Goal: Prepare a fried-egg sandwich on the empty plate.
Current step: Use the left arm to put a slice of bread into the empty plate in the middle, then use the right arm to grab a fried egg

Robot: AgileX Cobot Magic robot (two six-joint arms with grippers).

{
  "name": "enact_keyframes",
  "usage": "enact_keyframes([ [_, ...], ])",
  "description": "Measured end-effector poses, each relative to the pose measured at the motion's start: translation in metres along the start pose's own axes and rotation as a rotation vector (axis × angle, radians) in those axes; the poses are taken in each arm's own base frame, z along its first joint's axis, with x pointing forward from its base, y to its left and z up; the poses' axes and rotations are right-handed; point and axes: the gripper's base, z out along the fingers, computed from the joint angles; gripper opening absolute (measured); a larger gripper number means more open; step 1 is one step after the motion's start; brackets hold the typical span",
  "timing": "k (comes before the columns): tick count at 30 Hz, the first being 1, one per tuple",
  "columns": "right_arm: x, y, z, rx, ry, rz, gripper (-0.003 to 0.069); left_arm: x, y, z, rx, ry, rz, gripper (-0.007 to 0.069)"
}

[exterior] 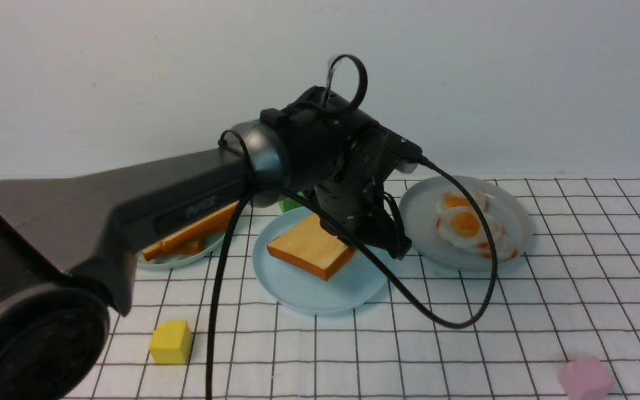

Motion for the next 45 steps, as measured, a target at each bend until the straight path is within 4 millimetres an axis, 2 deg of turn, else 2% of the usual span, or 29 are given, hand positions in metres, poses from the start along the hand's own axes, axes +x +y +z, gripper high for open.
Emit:
enact_keyframes([
  [5,0.0,0.0,0.0,-0.004,0.001,0.002,0.0032,0.002,0.0,0.007,-0.002,0.015,0.003,0.0028],
  [8,0.0,0.0,0.0,-0.005,0.001,0.01,0.0031,0.002,0.0,0.007,-0.003,0.015,0.004,0.0141],
  [9,0.0,0.0,0.0,-0.005,0.001,0.011,0.0031,0.002,0.0,0.007,-0.003,0.015,0.003,0.015],
  [12,0.0,0.001,0.001,-0.004,0.004,0.012,0.0031,0.004,0.0,0.007,-0.006,0.036,0.003,0.033],
  [13,-0.001,0.001,0.002,-0.004,0.007,0.011,0.0031,0.004,0.001,0.006,-0.007,0.044,0.002,0.0359],
  [14,-0.003,0.002,0.004,-0.004,0.007,0.009,0.0031,0.005,0.002,0.002,-0.01,0.073,0.0,0.0419],
  [16,-0.005,0.003,0.006,-0.006,0.005,0.007,0.0031,0.004,0.002,-0.004,-0.014,0.094,-0.003,0.0451],
  [17,-0.011,0.006,0.012,-0.01,-0.002,0.002,0.0034,0.0,0.004,-0.021,-0.016,0.105,-0.02,0.0472],
  [18,-0.013,0.007,0.014,-0.011,-0.005,0.001,0.0036,-0.001,0.004,-0.026,-0.018,0.106,-0.027,0.0472],
  [19,-0.021,0.011,0.024,-0.013,-0.008,-0.008,0.0036,-0.009,0.005,-0.057,-0.006,0.063,-0.063,0.0449],
  [20,-0.024,0.012,0.029,-0.011,-0.006,-0.013,0.0037,-0.013,0.005,-0.072,0.001,0.038,-0.075,0.0429],
  [22,-0.035,0.017,0.049,0.012,0.019,-0.032,0.0038,-0.021,0.004,-0.129,0.025,-0.074,-0.092,0.0332],
  [24,-0.046,0.021,0.077,0.072,0.066,-0.059,0.0038,-0.02,0.006,-0.194,0.047,-0.203,-0.088,0.019],
  [25,-0.047,0.021,0.079,0.079,0.07,-0.058,0.0038,-0.019,0.006,-0.199,0.051,-0.212,-0.088,0.0176],
  [26,-0.053,0.021,0.099,0.127,0.1,-0.068,0.0038,-0.013,0.009,-0.236,0.064,-0.272,-0.094,0.0068],
  [27,-0.058,0.019,0.115,0.166,0.131,-0.072,0.0038,-0.004,0.013,-0.262,0.072,-0.308,-0.102,0.0015],
  [28,-0.062,0.015,0.129,0.189,0.154,-0.062,0.0038,0.006,0.015,-0.279,0.08,-0.326,-0.108,-0.0014],
  [29,-0.063,0.015,0.134,0.192,0.162,-0.06,0.0038,0.009,0.017,-0.287,0.082,-0.34,-0.11,-0.0013],
  [32,-0.077,-0.008,0.173,0.209,0.228,0.021,0.0038,0.051,0.018,-0.311,0.124,-0.35,-0.121,-0.0013],
  [34,-0.084,-0.027,0.199,0.153,0.279,0.063,0.0038,0.084,0.015,-0.316,0.172,-0.371,-0.118,-0.0013],
  [35,-0.085,-0.03,0.204,0.141,0.289,0.088,0.0038,0.09,0.015,-0.316,0.176,-0.377,-0.118,-0.0013],
  [37,-0.091,-0.047,0.229,0.055,0.331,0.139,0.0041,0.125,0.013,-0.32,0.207,-0.439,-0.13,-0.0013],
  [39,-0.095,-0.067,0.254,-0.01,0.348,0.205,0.0046,0.162,0.011,-0.312,0.221,-0.484,-0.14,-0.0013],
  [40,-0.097,-0.072,0.262,-0.029,0.353,0.232,0.0048,0.171,0.011,-0.314,0.227,-0.525,-0.147,-0.0013],
  [42,-0.1,-0.087,0.28,-0.05,0.363,0.282,0.0059,0.195,0.01,-0.306,0.237,-0.573,-0.159,-0.0013],
  [45,-0.101,-0.105,0.308,-0.055,0.392,0.312,0.0097,0.215,0.009,-0.305,0.247,-0.659,-0.176,-0.0013],
])
